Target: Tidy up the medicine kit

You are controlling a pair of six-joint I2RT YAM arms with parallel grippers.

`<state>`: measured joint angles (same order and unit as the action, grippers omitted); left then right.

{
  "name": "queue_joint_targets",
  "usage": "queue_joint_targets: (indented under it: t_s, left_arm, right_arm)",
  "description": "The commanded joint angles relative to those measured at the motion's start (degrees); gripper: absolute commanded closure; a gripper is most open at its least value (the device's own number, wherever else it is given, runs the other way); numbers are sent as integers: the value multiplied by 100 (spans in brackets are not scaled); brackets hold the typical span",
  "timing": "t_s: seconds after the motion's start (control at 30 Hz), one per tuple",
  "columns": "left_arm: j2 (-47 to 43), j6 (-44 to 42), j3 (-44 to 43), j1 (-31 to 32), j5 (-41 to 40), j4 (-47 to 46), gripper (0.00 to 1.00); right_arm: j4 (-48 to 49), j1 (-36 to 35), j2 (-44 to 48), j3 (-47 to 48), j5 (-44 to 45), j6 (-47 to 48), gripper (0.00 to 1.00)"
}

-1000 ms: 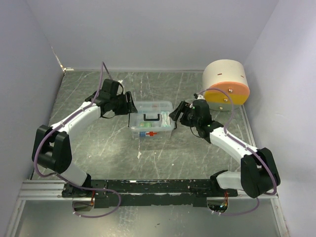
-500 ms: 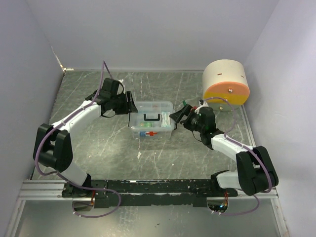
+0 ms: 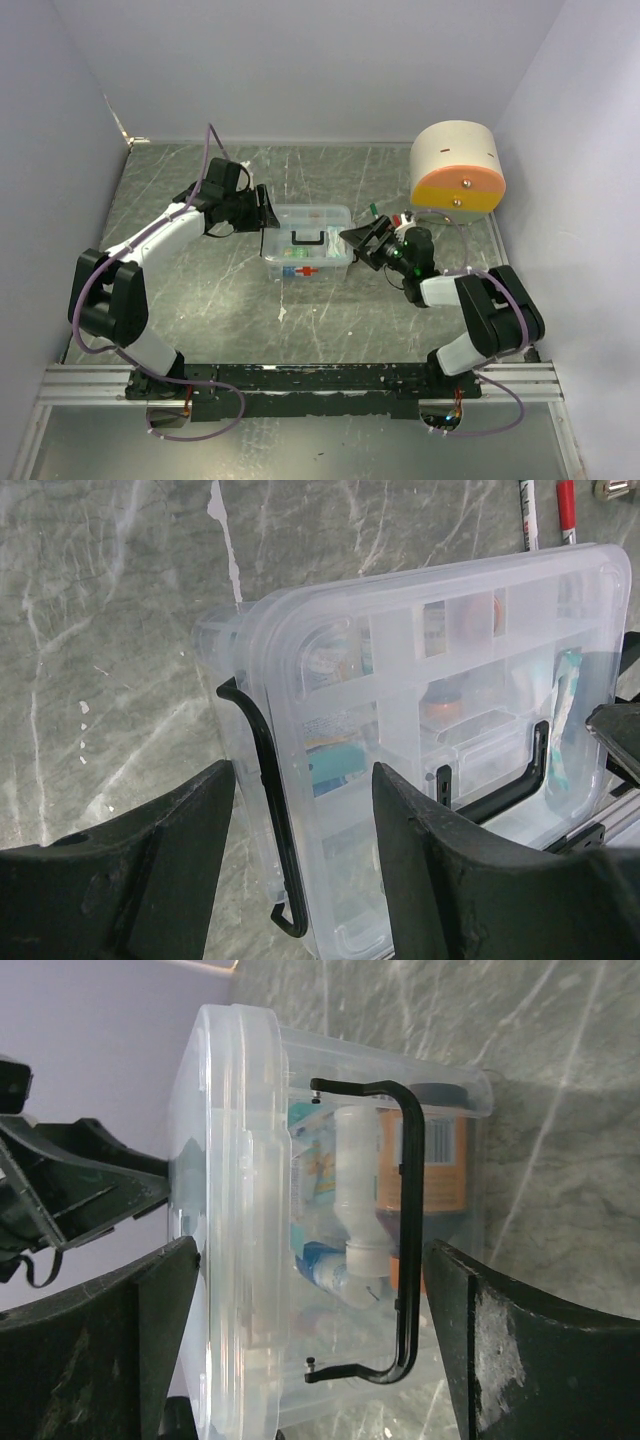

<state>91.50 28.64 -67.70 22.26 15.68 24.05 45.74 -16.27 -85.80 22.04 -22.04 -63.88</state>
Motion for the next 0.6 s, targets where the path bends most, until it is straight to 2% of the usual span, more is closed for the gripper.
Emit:
queue_joint_targets:
  t_s: [0.0, 0.1, 0.17, 0.3, 0.43, 0.57]
  left_arm:
    - [183, -132, -13, 43, 230, 170, 34]
    - [170, -125, -15, 33, 226, 185, 34]
    - [164, -133, -23, 33, 219, 196, 34]
    - [157, -115, -7, 25, 238, 172, 34]
    - [149, -104, 18, 24, 230, 138, 34]
    - [146, -95, 45, 15, 247, 111, 34]
  right_arm:
    - [262, -16, -689, -118, -535, -68, 12]
    - [536, -16, -810, -106, -665, -188, 17]
    - [371, -16, -700, -91, -566, -109, 22]
    - [-696, -16, -322, 80, 4, 330, 30]
    - [-1347, -16, 94, 158, 412, 548, 38]
    - [-2265, -18, 555, 293, 918, 783, 42]
